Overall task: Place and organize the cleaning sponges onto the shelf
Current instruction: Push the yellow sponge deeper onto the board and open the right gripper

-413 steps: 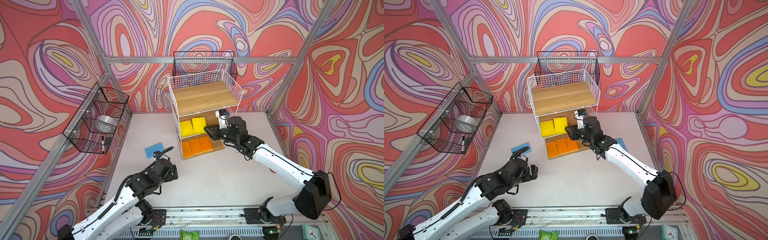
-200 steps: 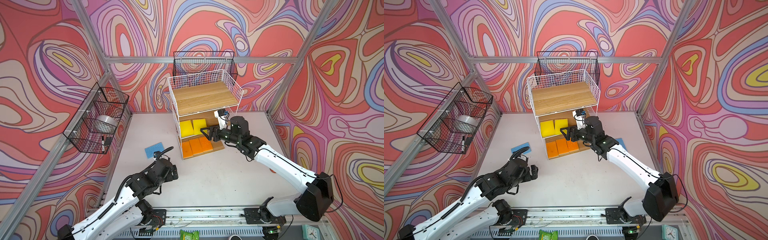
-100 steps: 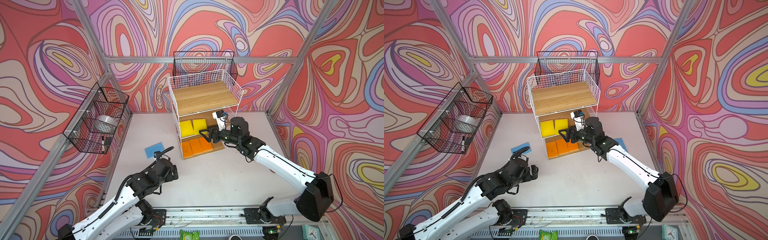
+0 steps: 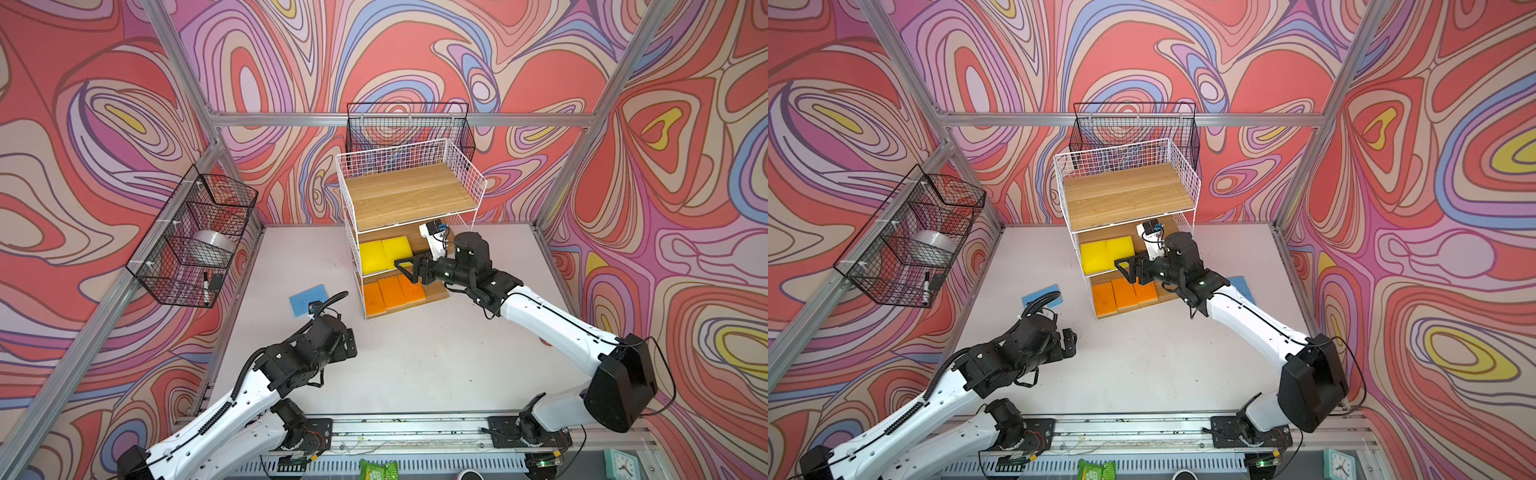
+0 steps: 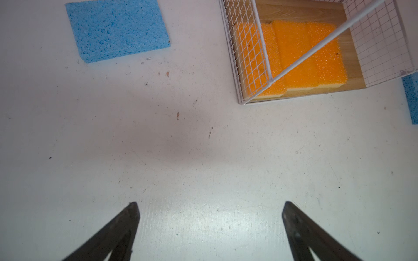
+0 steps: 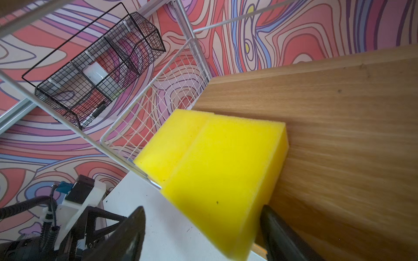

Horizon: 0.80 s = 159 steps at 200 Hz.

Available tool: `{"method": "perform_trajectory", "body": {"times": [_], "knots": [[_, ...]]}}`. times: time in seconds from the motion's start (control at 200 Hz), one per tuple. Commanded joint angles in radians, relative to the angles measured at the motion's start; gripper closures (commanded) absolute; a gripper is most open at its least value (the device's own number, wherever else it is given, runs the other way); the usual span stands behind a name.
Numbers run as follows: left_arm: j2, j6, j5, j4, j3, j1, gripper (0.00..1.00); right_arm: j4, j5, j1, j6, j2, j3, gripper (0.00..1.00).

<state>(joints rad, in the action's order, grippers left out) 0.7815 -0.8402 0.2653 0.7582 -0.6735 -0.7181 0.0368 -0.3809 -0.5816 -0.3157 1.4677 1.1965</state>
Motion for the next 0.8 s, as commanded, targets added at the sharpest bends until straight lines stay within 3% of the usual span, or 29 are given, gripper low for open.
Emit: {"method": "perform_trajectory", "body": {"times": [0.0, 0.33, 0.791], "knots": [[0.007, 0.009, 0.006, 0.009, -0.029, 0.008, 0.0, -0.006, -0.01, 0.005, 0.018, 0.022, 0.034, 0.18], [-0.002, 0.013, 0.008, 0.021, -0.031, 0.011, 0.0, -0.001, 0.009, 0.005, 0.031, 0.022, 0.04, 0.18], [-0.045, 0.006, 0.024, 0.068, -0.049, 0.015, 0.0, 0.027, 0.06, 0.005, 0.06, -0.081, 0.006, 0.08]]}}
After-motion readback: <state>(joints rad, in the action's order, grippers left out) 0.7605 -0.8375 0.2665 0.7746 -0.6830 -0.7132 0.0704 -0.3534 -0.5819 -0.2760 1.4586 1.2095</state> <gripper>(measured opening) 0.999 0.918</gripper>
